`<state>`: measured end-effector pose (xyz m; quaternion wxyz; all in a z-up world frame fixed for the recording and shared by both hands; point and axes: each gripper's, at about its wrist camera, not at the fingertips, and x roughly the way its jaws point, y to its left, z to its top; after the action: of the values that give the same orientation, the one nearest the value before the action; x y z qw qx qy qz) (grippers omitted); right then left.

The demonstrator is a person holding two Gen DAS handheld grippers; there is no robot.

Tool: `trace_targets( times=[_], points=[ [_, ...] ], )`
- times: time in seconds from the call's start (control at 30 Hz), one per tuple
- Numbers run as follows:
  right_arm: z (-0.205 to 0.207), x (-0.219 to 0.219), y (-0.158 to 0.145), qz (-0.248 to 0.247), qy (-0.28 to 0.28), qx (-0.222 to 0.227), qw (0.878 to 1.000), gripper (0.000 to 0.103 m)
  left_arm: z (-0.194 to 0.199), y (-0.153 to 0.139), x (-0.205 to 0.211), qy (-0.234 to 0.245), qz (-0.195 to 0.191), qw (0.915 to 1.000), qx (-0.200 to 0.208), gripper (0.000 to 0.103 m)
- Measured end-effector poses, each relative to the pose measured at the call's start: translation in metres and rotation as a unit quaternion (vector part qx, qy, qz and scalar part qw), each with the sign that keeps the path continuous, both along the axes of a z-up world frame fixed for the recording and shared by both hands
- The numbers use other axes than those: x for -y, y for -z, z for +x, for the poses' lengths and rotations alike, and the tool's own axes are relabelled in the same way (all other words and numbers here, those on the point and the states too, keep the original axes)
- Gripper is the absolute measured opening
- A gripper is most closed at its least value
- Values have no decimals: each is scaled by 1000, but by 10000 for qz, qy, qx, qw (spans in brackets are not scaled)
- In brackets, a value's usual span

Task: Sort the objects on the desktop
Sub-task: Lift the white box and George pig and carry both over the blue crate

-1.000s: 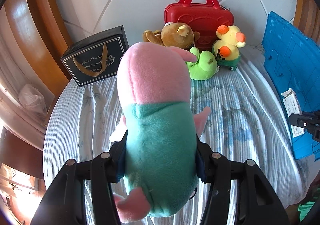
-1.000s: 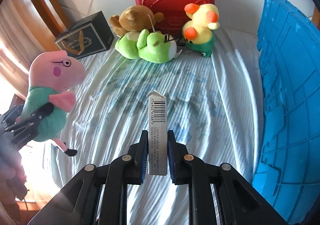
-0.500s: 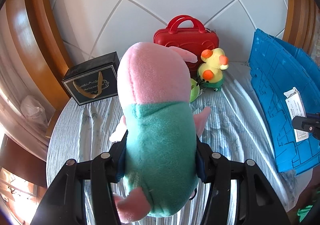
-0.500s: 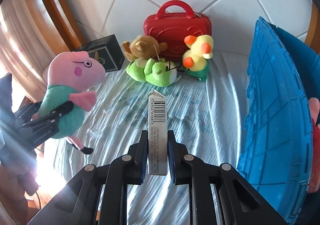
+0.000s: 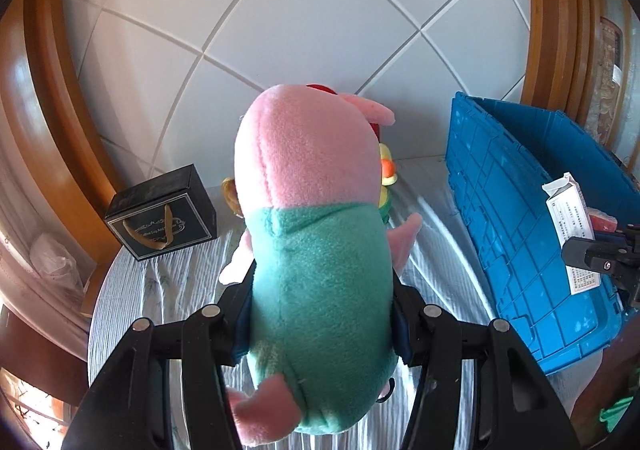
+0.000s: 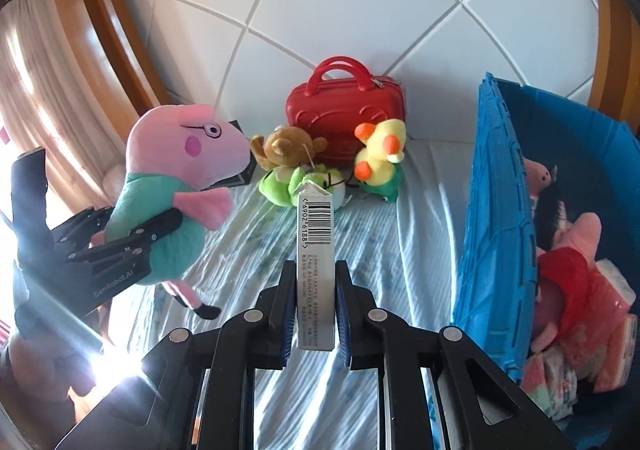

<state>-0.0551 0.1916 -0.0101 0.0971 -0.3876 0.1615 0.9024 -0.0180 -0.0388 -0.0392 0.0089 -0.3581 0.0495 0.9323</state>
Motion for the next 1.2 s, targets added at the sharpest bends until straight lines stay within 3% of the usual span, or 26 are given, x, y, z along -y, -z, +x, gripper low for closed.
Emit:
trace_targets(
  times=[0.5,1.2],
  points=[
    [69,-57,-38,-14,475,-409,9980,18,-10,-49,-110,789,-87,9962,-368,53],
    [155,-139,-65,82,1429,-683,9874,18,-21,-82,-241,1921,-188,9797,-535,53]
  ],
)
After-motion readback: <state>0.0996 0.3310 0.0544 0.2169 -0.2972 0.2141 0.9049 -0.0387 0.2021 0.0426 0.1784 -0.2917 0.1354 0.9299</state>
